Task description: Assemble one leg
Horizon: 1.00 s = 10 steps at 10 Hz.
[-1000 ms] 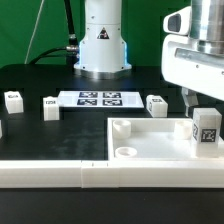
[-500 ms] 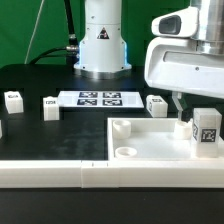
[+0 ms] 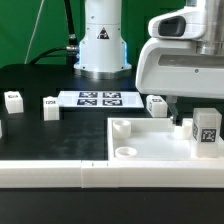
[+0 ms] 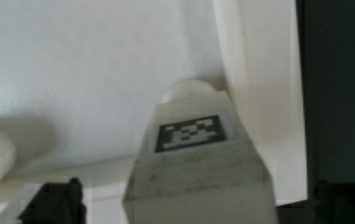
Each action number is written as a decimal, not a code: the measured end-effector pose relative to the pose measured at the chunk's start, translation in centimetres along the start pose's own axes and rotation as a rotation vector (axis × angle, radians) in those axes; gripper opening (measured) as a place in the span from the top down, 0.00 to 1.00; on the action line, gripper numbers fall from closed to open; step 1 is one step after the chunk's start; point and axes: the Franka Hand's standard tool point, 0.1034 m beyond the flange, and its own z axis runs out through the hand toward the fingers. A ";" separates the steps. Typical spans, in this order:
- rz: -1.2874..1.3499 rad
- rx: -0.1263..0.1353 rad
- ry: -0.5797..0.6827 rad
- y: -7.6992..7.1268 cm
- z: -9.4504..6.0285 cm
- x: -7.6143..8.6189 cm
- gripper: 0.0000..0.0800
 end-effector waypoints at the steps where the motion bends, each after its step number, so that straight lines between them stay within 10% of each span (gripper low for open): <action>1: -0.044 0.000 0.001 0.1 -0.1 0.0 0.19; 3: -0.079 -0.001 -0.001 0.2 0.1 0.0 0.31; 5: -0.079 -0.001 -0.002 0.2 0.1 0.0 0.64; 10: 0.150 0.002 -0.003 0.4 0.1 0.0 0.64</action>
Offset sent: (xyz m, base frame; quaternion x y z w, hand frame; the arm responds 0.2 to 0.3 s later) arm 0.0000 0.0000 0.0000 0.0000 0.0000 0.0000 1.0000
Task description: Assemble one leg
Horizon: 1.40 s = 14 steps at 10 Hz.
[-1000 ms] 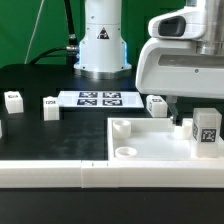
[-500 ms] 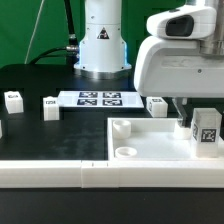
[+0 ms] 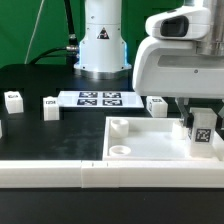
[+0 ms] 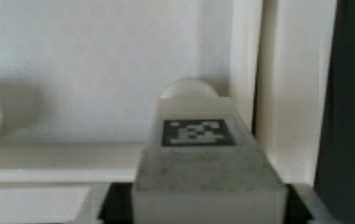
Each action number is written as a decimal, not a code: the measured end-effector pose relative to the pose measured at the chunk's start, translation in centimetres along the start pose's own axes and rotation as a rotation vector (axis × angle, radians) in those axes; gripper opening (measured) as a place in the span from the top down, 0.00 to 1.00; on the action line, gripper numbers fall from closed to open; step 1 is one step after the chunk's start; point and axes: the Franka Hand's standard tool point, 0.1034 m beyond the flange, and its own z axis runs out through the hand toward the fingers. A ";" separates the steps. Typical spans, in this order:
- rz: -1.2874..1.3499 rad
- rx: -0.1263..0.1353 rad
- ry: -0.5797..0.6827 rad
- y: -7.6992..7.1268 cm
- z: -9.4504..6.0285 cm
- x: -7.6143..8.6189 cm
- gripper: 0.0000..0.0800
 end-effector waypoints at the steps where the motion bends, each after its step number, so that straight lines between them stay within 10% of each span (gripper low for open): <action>1: 0.152 0.000 0.001 0.0 0.0 0.0 0.64; 14: 1.622 0.027 -0.039 -0.1 0.1 -0.4 0.64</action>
Offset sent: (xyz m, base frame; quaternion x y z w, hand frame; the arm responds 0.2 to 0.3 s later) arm 0.0023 -0.0003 0.0005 0.0086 0.0006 0.2368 0.9715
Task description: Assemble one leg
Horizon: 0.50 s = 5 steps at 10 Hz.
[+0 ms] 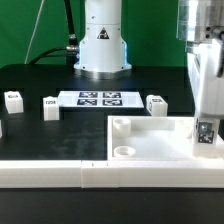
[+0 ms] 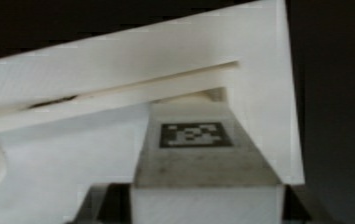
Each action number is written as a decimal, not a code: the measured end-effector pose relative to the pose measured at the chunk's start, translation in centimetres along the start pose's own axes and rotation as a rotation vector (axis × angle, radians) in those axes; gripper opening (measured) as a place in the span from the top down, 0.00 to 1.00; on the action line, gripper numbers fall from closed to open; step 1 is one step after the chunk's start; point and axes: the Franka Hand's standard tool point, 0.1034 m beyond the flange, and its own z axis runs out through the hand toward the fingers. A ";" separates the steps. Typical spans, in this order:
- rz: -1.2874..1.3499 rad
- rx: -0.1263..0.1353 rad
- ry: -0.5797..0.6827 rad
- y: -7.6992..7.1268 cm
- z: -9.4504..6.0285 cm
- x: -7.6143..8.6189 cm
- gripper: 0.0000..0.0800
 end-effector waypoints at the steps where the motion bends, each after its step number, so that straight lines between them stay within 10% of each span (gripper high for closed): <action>1: 0.035 -0.001 -0.001 0.0 0.0 0.0 0.64; 5: 0.102 -0.002 -0.006 0.0 0.0 0.1 0.63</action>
Offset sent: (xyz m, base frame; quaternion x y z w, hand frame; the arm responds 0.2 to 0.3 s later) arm -0.0002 0.0016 0.0005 -0.0044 -0.0008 0.2352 0.9719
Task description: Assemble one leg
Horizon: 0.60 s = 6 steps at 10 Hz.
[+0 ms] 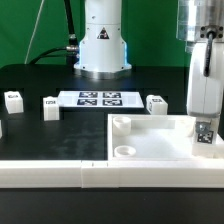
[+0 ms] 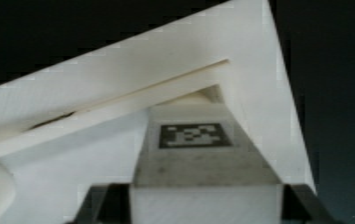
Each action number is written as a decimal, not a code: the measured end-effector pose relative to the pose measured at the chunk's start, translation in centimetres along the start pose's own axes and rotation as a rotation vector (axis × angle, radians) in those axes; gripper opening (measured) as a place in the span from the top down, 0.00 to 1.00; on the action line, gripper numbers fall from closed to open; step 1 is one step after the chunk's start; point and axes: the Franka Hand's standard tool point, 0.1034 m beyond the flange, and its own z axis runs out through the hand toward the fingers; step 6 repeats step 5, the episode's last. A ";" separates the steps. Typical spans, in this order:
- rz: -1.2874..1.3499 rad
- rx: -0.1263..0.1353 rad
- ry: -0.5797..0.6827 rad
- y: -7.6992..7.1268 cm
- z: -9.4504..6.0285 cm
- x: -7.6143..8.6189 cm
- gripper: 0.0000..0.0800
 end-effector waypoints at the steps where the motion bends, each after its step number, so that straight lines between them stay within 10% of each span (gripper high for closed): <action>1: -0.002 0.001 0.001 0.0 0.0 0.0 0.63; 2: -0.019 0.000 0.000 0.1 0.0 0.0 0.63; 4: -0.037 0.000 0.000 0.1 0.0 -0.1 0.28; 6: -0.039 0.000 0.000 0.1 0.1 -0.1 0.28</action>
Offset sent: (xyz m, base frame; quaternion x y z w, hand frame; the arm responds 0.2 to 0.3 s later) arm 0.0000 0.0000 0.0000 0.0000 0.0000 0.0000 1.0000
